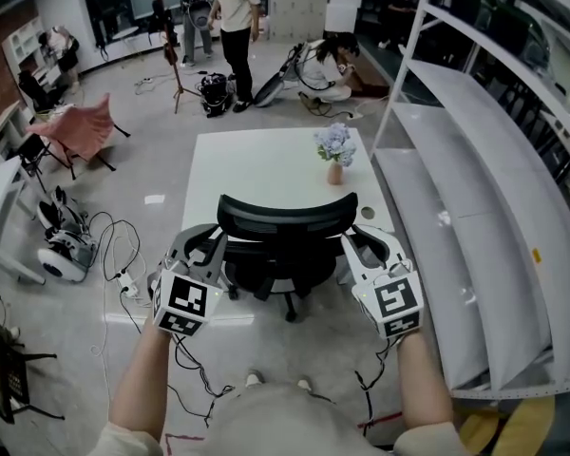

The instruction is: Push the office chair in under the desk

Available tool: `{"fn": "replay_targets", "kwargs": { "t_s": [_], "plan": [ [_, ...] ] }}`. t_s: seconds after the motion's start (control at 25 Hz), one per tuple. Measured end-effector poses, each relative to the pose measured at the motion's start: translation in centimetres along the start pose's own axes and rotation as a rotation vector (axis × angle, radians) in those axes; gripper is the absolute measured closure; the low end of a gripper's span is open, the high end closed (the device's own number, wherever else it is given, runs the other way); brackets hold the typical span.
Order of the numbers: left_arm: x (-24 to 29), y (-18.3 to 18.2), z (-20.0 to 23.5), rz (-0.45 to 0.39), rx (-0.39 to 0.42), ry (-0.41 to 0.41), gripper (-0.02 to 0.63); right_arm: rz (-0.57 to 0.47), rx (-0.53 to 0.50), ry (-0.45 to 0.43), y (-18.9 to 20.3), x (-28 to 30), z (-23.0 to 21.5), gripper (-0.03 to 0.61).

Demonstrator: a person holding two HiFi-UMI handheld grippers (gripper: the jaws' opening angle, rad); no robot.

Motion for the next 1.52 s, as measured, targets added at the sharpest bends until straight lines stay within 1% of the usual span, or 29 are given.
{"fn": "replay_targets", "kwargs": {
  "t_s": [0.08,0.28,0.44,0.56,0.68,0.76,0.84,0.96,1.08,1.28,1.4,1.52],
  "plan": [
    [-0.9,-1.5,1.0,-0.042,-0.021,-0.035,0.606,-0.069,0.02,0.012,-2.1,-0.9,0.3,0.518],
    [-3.3,-5.4,2.6,-0.16,-0.057,-0.077,0.606,-0.216,0.023,0.038,-7.1,-3.3,1.6,0.535],
    [-5.8,-8.0,3.7,-0.245,-0.099,-0.118,0.606,-0.315,0.071,0.052,-9.9,-5.3,2.4,0.554],
    [-7.4,-9.3,4.0,-0.291,-0.128,-0.133,0.606,-0.349,0.08,0.039,-11.2,-6.6,3.4,0.572],
    [-8.7,-9.5,3.6,-0.294,-0.138,-0.136,0.606,-0.348,0.041,0.038,-11.9,-7.4,4.6,0.572],
    [-9.3,-9.2,3.3,-0.287,-0.128,-0.141,0.606,-0.351,0.03,0.037,-12.0,-7.8,5.2,0.572],
    [-9.7,-8.8,2.8,-0.28,-0.121,-0.142,0.606,-0.352,0.036,0.029,-11.9,-8.1,5.7,0.572],
    [-9.9,-8.1,2.0,-0.272,-0.128,-0.123,0.606,-0.345,0.072,-0.001,-11.2,-7.9,6.3,0.572],
    [-9.9,-7.0,1.0,-0.256,-0.12,-0.105,0.606,-0.327,0.107,-0.021,-9.9,-7.3,6.7,0.572],
    [-9.4,-4.6,-1.4,-0.211,-0.142,-0.064,0.606,-0.29,0.179,-0.015,-6.6,-6.4,6.6,0.572],
    [-9.0,-3.1,-2.2,-0.196,-0.164,-0.064,0.606,-0.253,0.22,-0.027,-4.8,-5.8,6.8,0.572],
    [-8.6,-1.3,-2.6,-0.162,-0.169,-0.063,0.606,-0.208,0.216,-0.042,-3.5,-4.9,7.5,0.572]
  ]
}}
Point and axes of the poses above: the fingertips, and each gripper's own axes: x forward along the fingers, z to its left, y out of its underside, the point moved 5 cm from there along -x, backward along the fingers, and after that the axes turned 10 degrees about -y, right-handed, at the moved point
